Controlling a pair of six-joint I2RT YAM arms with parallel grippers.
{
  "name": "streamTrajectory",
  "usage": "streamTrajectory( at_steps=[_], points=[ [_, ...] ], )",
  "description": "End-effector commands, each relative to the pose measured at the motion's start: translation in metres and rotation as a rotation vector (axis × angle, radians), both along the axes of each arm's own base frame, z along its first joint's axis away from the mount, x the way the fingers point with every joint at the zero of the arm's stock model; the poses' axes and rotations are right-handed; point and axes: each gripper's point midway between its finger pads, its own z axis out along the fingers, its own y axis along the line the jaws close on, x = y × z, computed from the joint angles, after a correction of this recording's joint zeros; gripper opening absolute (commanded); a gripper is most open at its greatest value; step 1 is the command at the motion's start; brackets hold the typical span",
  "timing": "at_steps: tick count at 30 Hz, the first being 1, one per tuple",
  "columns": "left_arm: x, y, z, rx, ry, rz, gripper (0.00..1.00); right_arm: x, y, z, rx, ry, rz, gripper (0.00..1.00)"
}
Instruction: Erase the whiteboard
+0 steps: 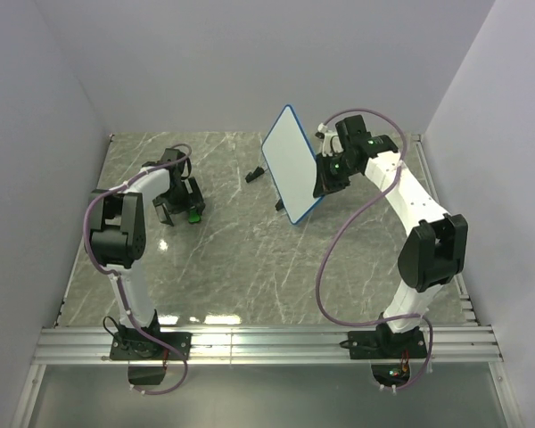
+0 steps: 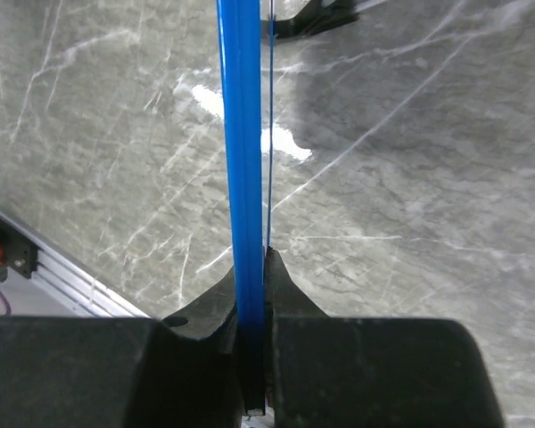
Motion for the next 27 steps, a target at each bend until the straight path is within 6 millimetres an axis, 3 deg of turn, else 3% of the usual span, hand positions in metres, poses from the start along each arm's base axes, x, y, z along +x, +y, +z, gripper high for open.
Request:
streamTrajectory(
  at_steps=[1, 9, 14, 19, 23, 27],
  points=[
    [0.002, -0.001, 0.02, -0.009, -0.05, 0.011, 0.99, 0.033, -0.003, 0.046, 0.006, -0.197, -0.015, 0.0],
    [0.003, -0.003, 0.021, -0.02, -0.056, 0.007, 0.99, 0.03, -0.014, 0.045, -0.049, -0.231, -0.008, 0.0],
    [0.005, -0.003, 0.021, -0.019, -0.061, 0.008, 0.99, 0.034, -0.005, 0.039, -0.03, -0.21, 0.006, 0.0],
    [0.005, -0.003, 0.019, -0.018, -0.059, 0.01, 0.99, 0.033, 0.023, 0.029, -0.022, -0.182, 0.063, 0.0],
    [0.005, -0.002, 0.018, -0.015, -0.06, 0.01, 0.99, 0.021, 0.056, 0.022, -0.033, -0.17, 0.138, 0.0],
    [0.003, -0.001, 0.018, -0.011, -0.059, 0.012, 0.99, 0.014, 0.069, 0.01, -0.047, -0.144, 0.168, 0.0]
  ],
)
